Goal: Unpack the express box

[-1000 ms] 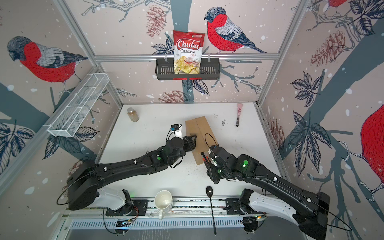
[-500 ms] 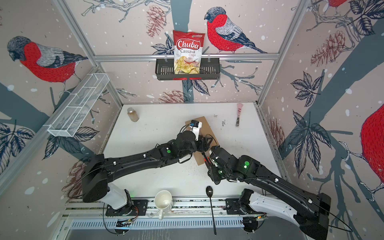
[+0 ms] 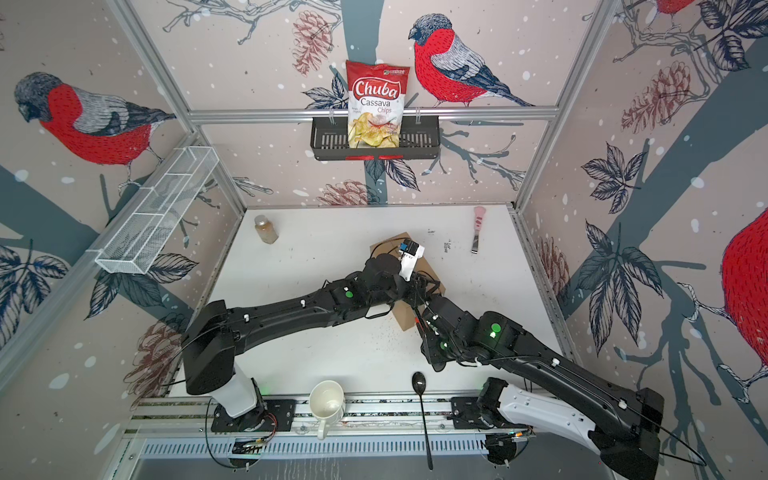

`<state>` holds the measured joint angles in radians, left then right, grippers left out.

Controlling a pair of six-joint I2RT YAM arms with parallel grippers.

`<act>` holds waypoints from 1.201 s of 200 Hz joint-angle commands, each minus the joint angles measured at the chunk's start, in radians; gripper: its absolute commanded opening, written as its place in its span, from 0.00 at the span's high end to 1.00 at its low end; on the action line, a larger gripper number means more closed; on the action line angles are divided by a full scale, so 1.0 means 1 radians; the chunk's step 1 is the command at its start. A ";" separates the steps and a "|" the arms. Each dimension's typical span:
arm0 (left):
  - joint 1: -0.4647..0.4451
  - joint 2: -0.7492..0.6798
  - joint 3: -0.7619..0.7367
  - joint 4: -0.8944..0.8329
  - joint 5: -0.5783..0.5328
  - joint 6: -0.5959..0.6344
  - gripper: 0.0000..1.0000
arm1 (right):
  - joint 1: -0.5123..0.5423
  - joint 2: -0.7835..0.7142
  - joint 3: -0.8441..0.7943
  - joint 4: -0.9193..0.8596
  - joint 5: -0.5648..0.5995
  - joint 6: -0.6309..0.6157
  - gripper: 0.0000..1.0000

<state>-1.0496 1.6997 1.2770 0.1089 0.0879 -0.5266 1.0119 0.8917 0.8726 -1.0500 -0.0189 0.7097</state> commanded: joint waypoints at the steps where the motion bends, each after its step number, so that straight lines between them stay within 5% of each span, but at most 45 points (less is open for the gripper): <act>1: 0.004 0.009 -0.001 -0.024 0.065 -0.024 0.47 | 0.002 0.003 0.003 0.070 0.007 -0.022 0.99; 75: 0.068 -0.114 -0.157 0.023 -0.077 -0.125 0.47 | -0.008 0.015 0.019 0.125 0.051 -0.031 1.00; 155: 0.012 -0.390 -0.410 0.013 -0.168 -0.224 0.47 | -0.070 0.117 0.070 0.168 0.040 -0.109 1.00; 240: -0.056 -0.291 -0.529 0.224 -0.120 -0.270 0.54 | -0.080 0.166 0.114 0.167 0.027 -0.121 1.00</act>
<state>-1.1027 1.3670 0.7525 0.1818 -0.0513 -0.7864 0.9302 1.0527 0.9733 -0.9134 0.0063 0.6006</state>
